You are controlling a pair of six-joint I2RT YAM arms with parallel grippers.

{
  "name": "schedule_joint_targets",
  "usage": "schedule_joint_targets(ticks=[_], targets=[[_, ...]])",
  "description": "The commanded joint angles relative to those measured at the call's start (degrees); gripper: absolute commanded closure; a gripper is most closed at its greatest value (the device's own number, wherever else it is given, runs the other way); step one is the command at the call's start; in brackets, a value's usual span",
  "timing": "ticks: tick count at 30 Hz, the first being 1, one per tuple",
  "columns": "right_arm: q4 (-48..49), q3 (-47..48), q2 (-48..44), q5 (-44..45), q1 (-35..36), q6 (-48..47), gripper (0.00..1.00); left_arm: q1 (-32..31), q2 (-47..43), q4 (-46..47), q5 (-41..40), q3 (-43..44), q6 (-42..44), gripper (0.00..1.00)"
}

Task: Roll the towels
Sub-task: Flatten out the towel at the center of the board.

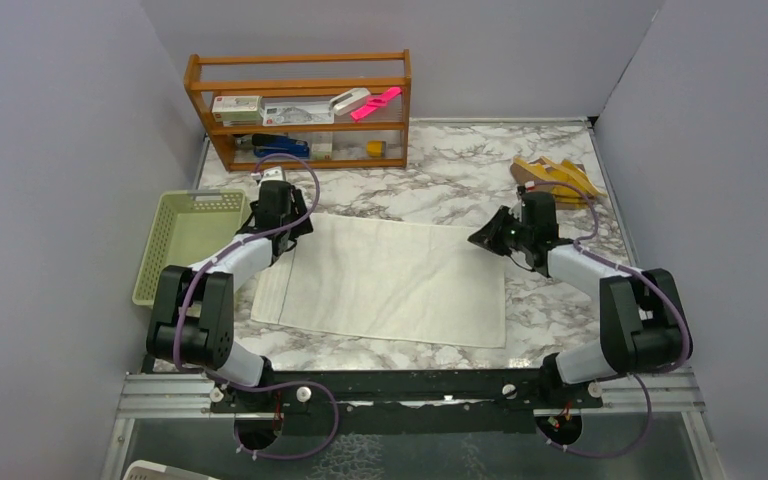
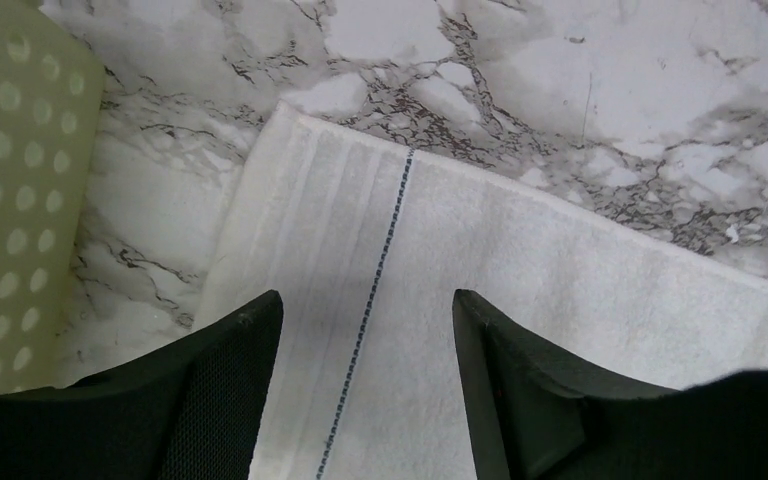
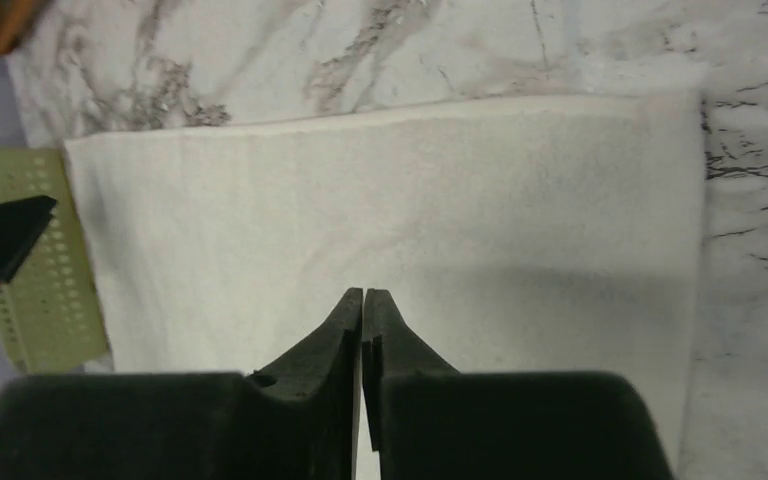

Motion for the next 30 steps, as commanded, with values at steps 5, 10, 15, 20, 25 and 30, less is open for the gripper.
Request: schedule_joint_targets(ticks=[5,10,15,20,25,30], targets=[[0.9,2.65,9.1,4.44,-2.2,-6.49,0.99,0.46,1.57,5.28,4.55,-1.28,2.79,0.9],[0.93,4.11,13.66,5.92,-3.16,-6.74,0.99,2.3,5.14,6.55,6.19,-1.0,3.1,1.0],[-0.2,7.07,17.34,6.54,-5.59,-8.38,0.99,4.11,8.72,7.56,8.09,-0.34,2.51,1.0],[-2.47,14.63,23.11,3.59,-7.73,-10.31,0.99,4.75,10.57,7.28,9.48,1.87,1.75,1.0],[-4.19,19.92,25.52,4.83,-7.89,-10.97,0.99,4.91,13.68,5.87,9.72,6.06,2.07,1.0],[-3.37,24.24,24.42,-1.96,-8.78,-13.74,0.88,5.36,14.69,4.87,10.09,8.66,2.51,1.0]])
